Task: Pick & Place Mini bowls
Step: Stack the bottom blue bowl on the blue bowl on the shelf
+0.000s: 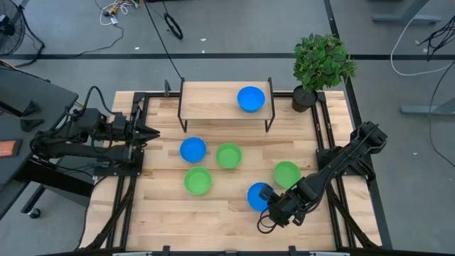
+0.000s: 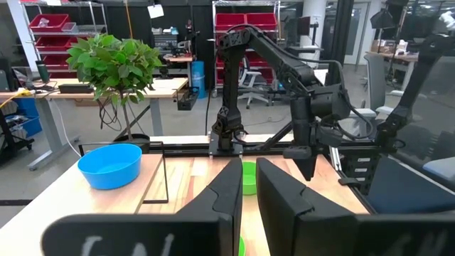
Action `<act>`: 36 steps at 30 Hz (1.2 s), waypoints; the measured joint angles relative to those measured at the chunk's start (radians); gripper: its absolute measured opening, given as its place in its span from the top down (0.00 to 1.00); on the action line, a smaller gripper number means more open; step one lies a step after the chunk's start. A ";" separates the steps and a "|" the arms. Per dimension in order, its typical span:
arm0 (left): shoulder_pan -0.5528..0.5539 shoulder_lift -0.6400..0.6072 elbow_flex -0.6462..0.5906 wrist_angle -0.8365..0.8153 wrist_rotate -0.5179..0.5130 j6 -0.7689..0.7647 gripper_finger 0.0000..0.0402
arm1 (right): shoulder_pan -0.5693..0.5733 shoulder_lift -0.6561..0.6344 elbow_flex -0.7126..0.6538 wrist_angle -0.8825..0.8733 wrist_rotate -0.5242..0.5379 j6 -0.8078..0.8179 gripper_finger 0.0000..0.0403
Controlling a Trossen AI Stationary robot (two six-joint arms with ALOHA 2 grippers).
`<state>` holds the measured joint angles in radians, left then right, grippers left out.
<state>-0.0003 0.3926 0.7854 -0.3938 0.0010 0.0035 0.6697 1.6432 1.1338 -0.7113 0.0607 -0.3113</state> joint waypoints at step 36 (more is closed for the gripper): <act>0.000 0.000 0.000 0.000 0.000 0.000 0.88 | -0.046 0.000 -0.142 0.117 0.061 -0.038 0.69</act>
<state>-0.0003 0.3927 0.7854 -0.3933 0.0010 0.0032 0.6239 1.6432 0.9916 -0.5945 0.1212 -0.3498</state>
